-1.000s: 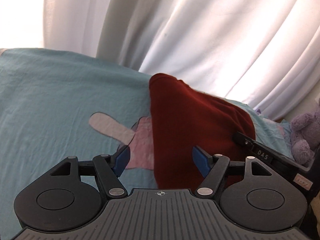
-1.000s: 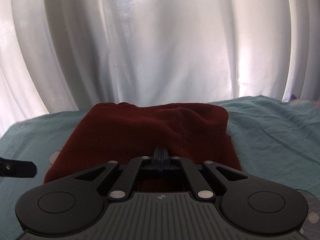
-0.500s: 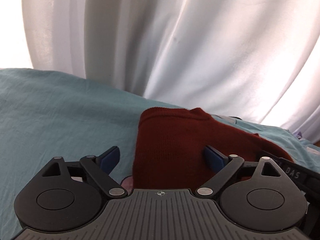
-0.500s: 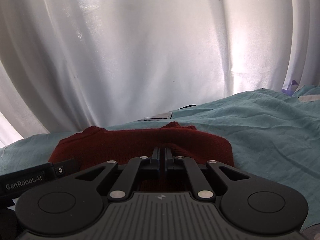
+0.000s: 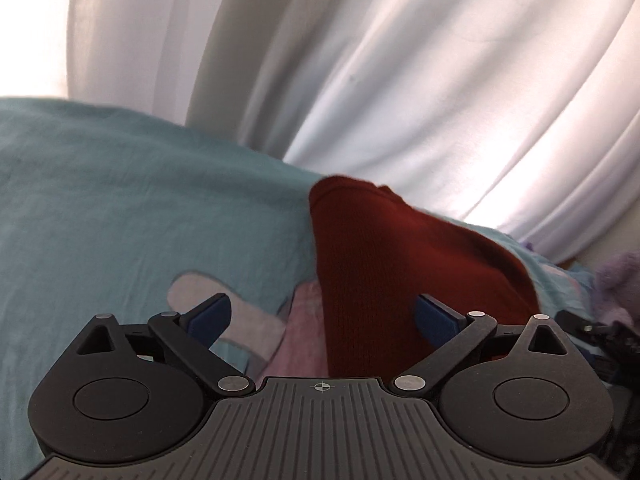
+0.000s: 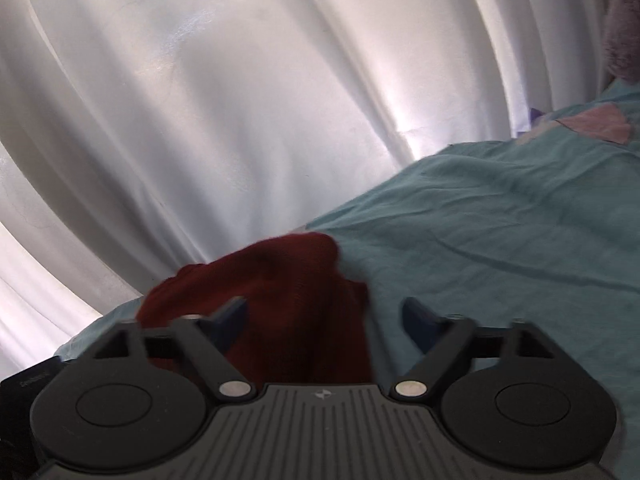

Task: Fold small clothes

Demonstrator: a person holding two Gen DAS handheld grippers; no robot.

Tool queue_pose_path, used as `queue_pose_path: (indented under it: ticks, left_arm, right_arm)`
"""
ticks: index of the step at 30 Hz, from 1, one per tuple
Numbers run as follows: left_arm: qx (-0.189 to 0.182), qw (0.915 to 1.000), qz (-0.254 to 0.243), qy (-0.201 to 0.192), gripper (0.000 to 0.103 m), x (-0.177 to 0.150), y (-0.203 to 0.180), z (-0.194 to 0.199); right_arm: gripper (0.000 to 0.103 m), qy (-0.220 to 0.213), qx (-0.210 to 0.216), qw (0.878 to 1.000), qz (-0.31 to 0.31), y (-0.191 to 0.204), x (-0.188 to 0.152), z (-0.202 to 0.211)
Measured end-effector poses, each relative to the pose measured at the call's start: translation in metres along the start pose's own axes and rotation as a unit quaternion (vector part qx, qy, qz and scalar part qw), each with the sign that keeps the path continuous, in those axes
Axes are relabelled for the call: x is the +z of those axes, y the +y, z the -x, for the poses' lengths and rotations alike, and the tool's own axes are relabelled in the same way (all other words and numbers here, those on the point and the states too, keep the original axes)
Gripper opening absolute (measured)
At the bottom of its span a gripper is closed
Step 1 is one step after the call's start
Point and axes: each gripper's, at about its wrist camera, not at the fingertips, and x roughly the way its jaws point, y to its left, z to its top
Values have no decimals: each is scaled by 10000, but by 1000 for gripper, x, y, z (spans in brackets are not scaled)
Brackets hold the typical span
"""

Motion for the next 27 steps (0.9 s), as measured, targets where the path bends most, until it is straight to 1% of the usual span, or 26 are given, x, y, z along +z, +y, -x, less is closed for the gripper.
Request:
queue_pose_path:
  ticks: [1, 2, 4, 5, 6, 8, 10, 11, 12, 13, 14, 15, 17, 18, 19, 20, 21, 23, 25, 27]
  left_arm:
    - [-306, 9992, 184, 162, 101, -3, 8, 2]
    - [-542, 9972, 392, 345, 101, -6, 15, -1]
    - [-896, 9908, 806, 610, 101, -10, 26, -9]
    - [-945, 9883, 988, 676, 101, -11, 26, -15]
    - [-953, 9869, 1086, 720, 101, -11, 26, -20]
    - [-1099, 9855, 1076, 714, 101, -10, 20, -27]
    - [-1152, 9848, 1042, 782, 100, -8, 14, -33]
    - [-1206, 9840, 1025, 815, 99, -6, 12, -36]
    - [-1235, 9833, 1008, 879, 96, -5, 10, -41]
    - [-1247, 9832, 986, 896, 94, -4, 8, -43]
    - [-1273, 9828, 949, 942, 88, -3, 6, -45]
    - [-1265, 9826, 903, 1017, 84, -2, 4, -48]
    - [-1188, 9855, 734, 964, 84, -1, -2, -51]
    - [-1155, 9865, 659, 952, 82, -1, -5, -52]
    - [-1077, 9878, 609, 941, 80, 0, -7, -52]
    - [-1004, 9890, 557, 935, 70, 1, -8, -52]
    - [-991, 9892, 522, 943, 62, 2, -7, -51]
    - [-1082, 9886, 536, 902, 52, 4, -6, -45]
    - [-1115, 9888, 529, 839, 49, 5, -7, -37]
    - [-1147, 9901, 424, 692, 48, 6, -9, -24]
  right_arm:
    - [88, 221, 153, 9995, -181, -13, -1, 4]
    - [86, 408, 419, 9970, -517, -26, -3, 6]
    - [82, 707, 945, 9860, -1175, -42, -8, 0]
    - [78, 815, 1049, 9822, -1325, -45, -9, -5]
    - [78, 781, 1135, 9813, -1342, -44, -9, -9]
    - [78, 769, 1183, 9814, -1305, -40, -6, -18]
    - [76, 836, 1320, 9788, -1322, -32, -1, -25]
    - [66, 1030, 1458, 9742, -1384, -30, 0, -32]
    - [62, 1189, 1486, 9719, -1388, -25, 0, -38]
    - [62, 1285, 1438, 9730, -1266, -19, -1, -43]
    - [61, 1284, 1459, 9748, -1096, -12, -1, -46]
    - [61, 1303, 1494, 9748, -1019, -8, -1, -49]
    - [59, 1335, 1583, 9708, -1215, -7, -1, -57]
    - [51, 1360, 1624, 9682, -1329, -6, -1, -60]
    - [48, 1405, 1655, 9654, -1445, -6, -4, -66]
    - [44, 1371, 1689, 9641, -1526, -5, -7, -68]
    - [42, 1308, 1690, 9646, -1545, -3, -10, -67]
    - [39, 1154, 1712, 9675, -1463, 6, -12, -60]
    - [37, 1039, 1927, 9653, -1422, 18, -11, -51]
    - [36, 1042, 2036, 9645, -1318, 32, -10, -44]
